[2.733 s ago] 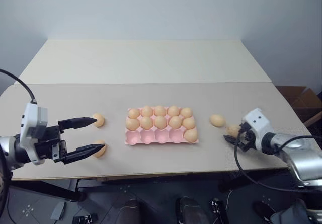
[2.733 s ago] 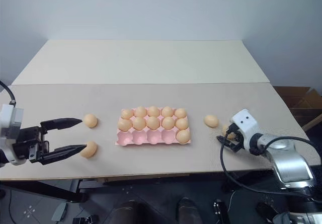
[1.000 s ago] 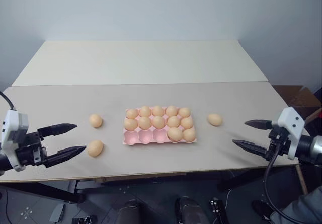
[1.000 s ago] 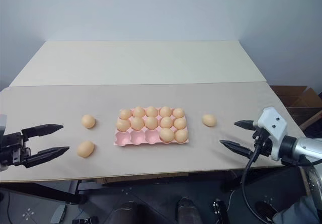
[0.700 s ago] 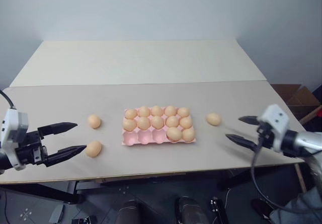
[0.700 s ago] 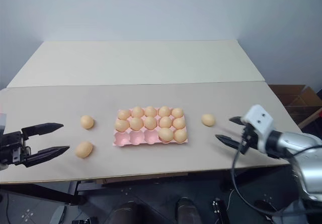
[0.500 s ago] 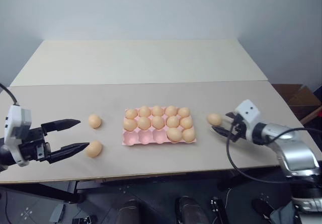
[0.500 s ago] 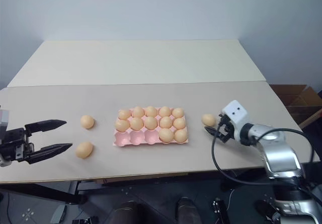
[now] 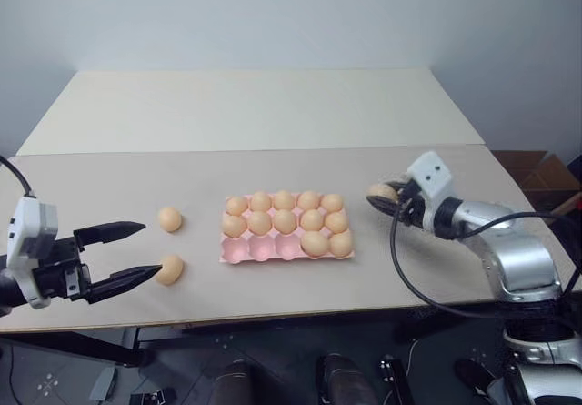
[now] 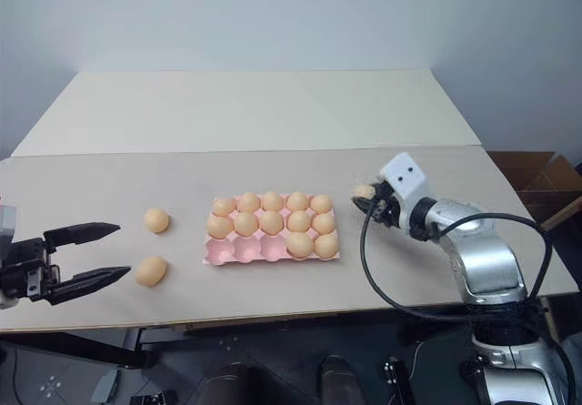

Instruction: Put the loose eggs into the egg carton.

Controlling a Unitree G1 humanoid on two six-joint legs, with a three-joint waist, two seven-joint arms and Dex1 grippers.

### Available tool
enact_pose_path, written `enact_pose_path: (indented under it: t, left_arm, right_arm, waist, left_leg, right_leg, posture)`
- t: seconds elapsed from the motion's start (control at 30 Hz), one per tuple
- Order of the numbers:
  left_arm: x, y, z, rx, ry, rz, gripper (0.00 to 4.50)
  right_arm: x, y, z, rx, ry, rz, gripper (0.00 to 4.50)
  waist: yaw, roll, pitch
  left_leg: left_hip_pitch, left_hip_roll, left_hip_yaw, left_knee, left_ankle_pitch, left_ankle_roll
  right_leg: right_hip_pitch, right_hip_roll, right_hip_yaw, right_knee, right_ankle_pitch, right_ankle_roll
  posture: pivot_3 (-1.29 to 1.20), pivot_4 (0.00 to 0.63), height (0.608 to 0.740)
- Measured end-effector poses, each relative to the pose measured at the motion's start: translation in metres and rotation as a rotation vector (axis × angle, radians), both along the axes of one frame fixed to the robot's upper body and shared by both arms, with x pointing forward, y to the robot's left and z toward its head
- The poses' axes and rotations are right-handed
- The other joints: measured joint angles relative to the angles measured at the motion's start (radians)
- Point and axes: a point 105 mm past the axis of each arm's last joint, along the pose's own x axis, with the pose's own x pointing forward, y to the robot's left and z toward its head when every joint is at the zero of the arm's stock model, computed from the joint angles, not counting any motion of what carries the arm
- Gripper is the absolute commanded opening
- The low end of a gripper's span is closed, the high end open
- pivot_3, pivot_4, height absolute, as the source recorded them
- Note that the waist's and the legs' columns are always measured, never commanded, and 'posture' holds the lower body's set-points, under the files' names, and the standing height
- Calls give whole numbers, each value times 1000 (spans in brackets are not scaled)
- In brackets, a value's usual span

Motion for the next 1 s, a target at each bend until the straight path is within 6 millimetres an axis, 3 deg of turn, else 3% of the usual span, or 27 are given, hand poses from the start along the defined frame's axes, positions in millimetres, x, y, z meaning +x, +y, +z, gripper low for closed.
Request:
enact_pose_path:
  t: [0.1, 0.23, 0.33, 0.4, 0.53, 0.63, 0.77, 0.9, 1.0]
  left_arm:
    - [-1, 0, 2, 5, -7, 1, 4500]
    - [-2, 0, 1, 6, -1, 3, 4500]
    - [-2, 0, 0, 5, 2, 6, 4500]
    - [-2, 0, 0, 5, 3, 6, 4500]
    - [-2, 0, 0, 4, 4, 6, 4500]
    - [-2, 0, -1, 2, 12, 8, 4500]
    - [-3, 1, -1, 2, 14, 11, 4500]
    - [-5, 7, 0, 8, 13, 39, 4500]
    - [-7, 22, -3, 8, 23, 117, 4500]
  right_arm:
    - [-19, 40, 6, 41, 8, 122, 1816]
    - [-43, 95, -11, 35, 70, 289, 1816]
    - [-44, 113, -27, 4, 104, 308, 1816]
    - [-42, 119, -39, -29, 134, 297, 2441]
    - [-34, 114, -49, -56, 151, 249, 3717]
    - [-33, 112, -38, -36, 133, 246, 4462]
    - [-38, 101, -8, 8, 65, 257, 4462]
    - [-50, 77, 19, 50, 24, 289, 4462]
    - [-58, 25, 14, -16, 46, 258, 4462]
  waist:
    - [-1, 0, 0]
    - [-1, 0, 0]
    - [3, 0, 0]
    - [3, -1, -1]
    - [2, -1, -1]
    - [2, -1, -1]
    - [2, -1, -1]
    - [3, -1, -1]
    - [15, -1, -1]
  left_leg:
    - [0, 0, 0, 0, 0, 0]
    - [-1, 0, 0, 0, 0, 0]
    - [-1, -2, 0, 0, 0, -1]
    - [-2, -2, 0, 0, 1, -1]
    - [-1, -1, 1, 0, 1, -1]
    - [-1, -1, 0, 0, 1, -1]
    - [-1, 0, 0, 0, 1, -1]
    - [-2, -1, 0, 0, 0, -1]
    - [-1, -2, 0, 0, 0, 0]
  right_leg:
    - [0, 0, 0, 0, 0, -1]
    - [-1, -1, 0, 0, -1, -2]
    - [-1, -2, 0, -1, -1, -2]
    - [0, -2, 0, -1, -1, -2]
    - [-1, -1, 0, -1, -1, -2]
    - [-1, 0, -1, 0, 0, -2]
    - [-1, 0, -1, 0, 0, -2]
    - [-1, -1, -1, -1, 0, -2]
    - [2, -2, -2, -4, -3, -3]
  posture:
    - [0, 150, 740]
    - [0, 150, 740]
    - [0, 150, 740]
    - [0, 150, 740]
    - [0, 150, 740]
    - [0, 150, 740]
    - [0, 150, 740]
    - [0, 150, 740]
    - [0, 150, 740]
